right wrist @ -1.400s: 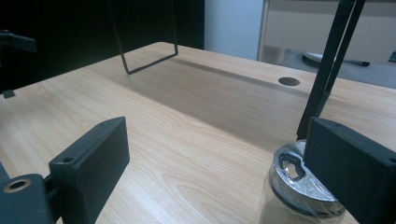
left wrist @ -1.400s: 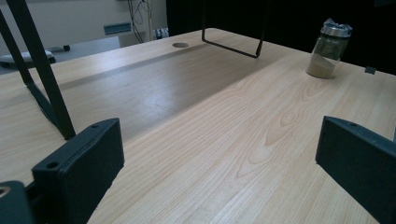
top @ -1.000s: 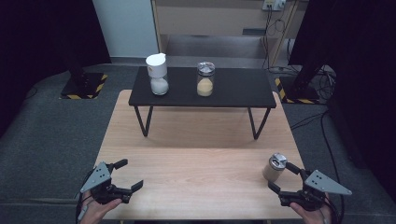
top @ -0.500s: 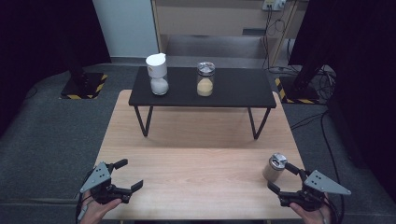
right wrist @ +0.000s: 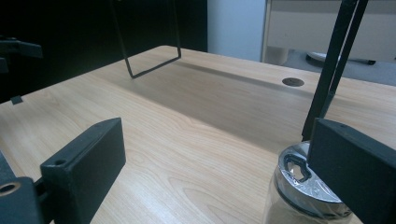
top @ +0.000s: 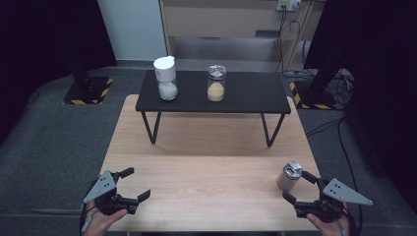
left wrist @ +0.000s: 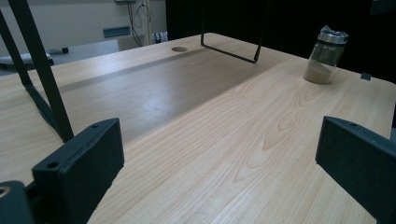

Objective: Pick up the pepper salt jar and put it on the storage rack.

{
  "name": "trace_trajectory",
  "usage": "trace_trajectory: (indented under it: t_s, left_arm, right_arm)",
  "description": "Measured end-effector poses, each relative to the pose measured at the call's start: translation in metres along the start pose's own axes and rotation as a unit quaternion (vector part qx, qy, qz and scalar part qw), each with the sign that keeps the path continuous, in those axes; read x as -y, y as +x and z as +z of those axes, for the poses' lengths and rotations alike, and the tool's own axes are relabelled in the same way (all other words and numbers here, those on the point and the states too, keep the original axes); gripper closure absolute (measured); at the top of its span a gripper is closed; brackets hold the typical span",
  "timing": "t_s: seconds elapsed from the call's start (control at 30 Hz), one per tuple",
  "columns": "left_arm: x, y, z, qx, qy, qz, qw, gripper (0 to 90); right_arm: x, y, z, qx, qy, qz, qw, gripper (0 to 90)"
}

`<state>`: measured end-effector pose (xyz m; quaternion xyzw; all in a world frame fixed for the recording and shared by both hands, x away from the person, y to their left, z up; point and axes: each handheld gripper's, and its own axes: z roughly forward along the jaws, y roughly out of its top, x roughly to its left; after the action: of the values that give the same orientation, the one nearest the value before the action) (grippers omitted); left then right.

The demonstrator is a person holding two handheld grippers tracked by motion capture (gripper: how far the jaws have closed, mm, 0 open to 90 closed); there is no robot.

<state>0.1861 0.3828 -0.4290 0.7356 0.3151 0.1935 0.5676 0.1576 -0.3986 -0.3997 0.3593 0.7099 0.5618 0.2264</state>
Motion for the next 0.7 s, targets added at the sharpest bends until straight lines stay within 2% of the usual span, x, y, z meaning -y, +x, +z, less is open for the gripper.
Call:
trace_trajectory:
  t_s: [0.47, 0.7]
  left_arm:
    - [0.0, 0.0, 0.0, 0.0, 0.001, 0.001, 1.0, 0.0]
    - [-0.001, 0.0, 0.0, 0.0, 0.002, 0.002, 1.0, 0.0]
  right_arm:
    - [-0.023, 0.005, -0.013, 0.02, 0.003, -0.019, 0.9996, 2.0]
    - [-0.031, 0.002, -0.019, 0.03, 0.007, -0.019, 0.9994, 2.0]
